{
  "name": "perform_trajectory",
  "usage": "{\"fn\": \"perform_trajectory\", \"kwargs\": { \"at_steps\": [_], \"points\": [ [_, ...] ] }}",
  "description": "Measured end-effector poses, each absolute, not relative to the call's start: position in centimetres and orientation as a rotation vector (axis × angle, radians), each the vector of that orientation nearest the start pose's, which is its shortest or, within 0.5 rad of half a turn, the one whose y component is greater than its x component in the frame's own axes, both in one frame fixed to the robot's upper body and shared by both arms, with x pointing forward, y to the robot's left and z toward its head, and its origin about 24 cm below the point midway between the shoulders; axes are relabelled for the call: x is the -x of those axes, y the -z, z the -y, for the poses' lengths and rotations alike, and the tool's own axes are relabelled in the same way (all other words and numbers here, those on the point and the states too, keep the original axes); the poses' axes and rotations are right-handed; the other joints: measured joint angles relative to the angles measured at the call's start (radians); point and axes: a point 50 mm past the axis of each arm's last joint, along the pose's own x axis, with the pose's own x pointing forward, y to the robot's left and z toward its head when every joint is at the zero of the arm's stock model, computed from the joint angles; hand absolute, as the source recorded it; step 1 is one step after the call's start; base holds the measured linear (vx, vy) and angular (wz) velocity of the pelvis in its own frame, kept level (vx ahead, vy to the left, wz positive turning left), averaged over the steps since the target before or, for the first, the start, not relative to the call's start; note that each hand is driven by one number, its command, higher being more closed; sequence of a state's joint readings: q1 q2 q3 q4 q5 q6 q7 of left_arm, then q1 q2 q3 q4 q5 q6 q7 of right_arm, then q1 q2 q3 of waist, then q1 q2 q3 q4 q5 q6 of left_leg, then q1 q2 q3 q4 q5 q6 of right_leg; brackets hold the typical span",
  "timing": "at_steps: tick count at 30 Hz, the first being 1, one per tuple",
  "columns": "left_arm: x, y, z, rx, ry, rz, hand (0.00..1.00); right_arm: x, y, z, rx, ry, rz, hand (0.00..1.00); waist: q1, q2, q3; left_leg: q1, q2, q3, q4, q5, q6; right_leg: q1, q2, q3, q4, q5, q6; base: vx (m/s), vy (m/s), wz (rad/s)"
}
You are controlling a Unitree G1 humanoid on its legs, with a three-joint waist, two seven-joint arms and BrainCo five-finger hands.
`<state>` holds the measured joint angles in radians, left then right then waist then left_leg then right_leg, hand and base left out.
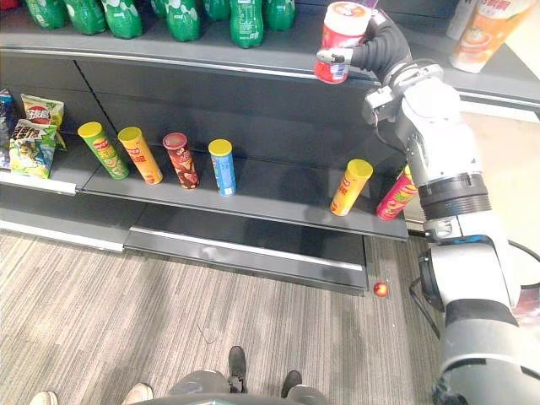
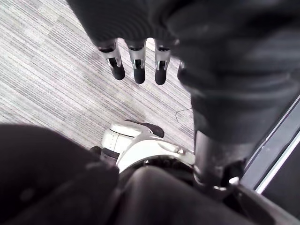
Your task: Put the gum and the chips on the shelf.
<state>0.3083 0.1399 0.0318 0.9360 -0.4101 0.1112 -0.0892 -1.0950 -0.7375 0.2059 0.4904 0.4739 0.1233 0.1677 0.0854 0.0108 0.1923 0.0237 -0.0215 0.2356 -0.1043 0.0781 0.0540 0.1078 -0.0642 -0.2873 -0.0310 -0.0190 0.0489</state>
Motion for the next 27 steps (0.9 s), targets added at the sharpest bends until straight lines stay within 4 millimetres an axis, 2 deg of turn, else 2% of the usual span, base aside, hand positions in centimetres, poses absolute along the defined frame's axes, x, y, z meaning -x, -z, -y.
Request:
{"fn": "perform_trajectory", "kwargs": {
  "at_steps": [8, 17, 27],
  "points": [
    [-1.8, 16.6, -20.5, 0.344, -0.316, -1.271, 0.0, -38.0, -31.6, 23.1, 0.288, -0.064, 0.407, 1.0, 0.003, 0.0, 0.0, -0.003, 0.02, -0.007, 0.0, 0.008, -0.019, -0.003, 0.019, -0.005, 0.007, -0.009, -0.014, -0.02, -0.02, 0.02],
    [-2.1, 16.6, -20.5, 0.321, -0.291, -1.271, 0.0, -38.9, -29.7, 25.5, 0.292, 0.084, 0.318, 1.0, 0.01, -0.001, 0.0, -0.004, 0.028, -0.007, 0.0, 0.012, -0.023, -0.002, 0.027, -0.005, 0.001, -0.009, -0.015, 0.01, 0.003, 0.01],
    [-2.3, 16.5, -20.5, 0.306, -0.28, -1.256, 0.0, -39.1, -29.9, 26.5, 0.313, 0.147, 0.314, 1.0, 0.013, 0.0, 0.0, -0.007, 0.032, -0.033, 0.0, 0.024, -0.027, 0.003, 0.033, -0.031, 0.002, -0.011, -0.018, 0.03, 0.002, 0.06]
  ]
}}
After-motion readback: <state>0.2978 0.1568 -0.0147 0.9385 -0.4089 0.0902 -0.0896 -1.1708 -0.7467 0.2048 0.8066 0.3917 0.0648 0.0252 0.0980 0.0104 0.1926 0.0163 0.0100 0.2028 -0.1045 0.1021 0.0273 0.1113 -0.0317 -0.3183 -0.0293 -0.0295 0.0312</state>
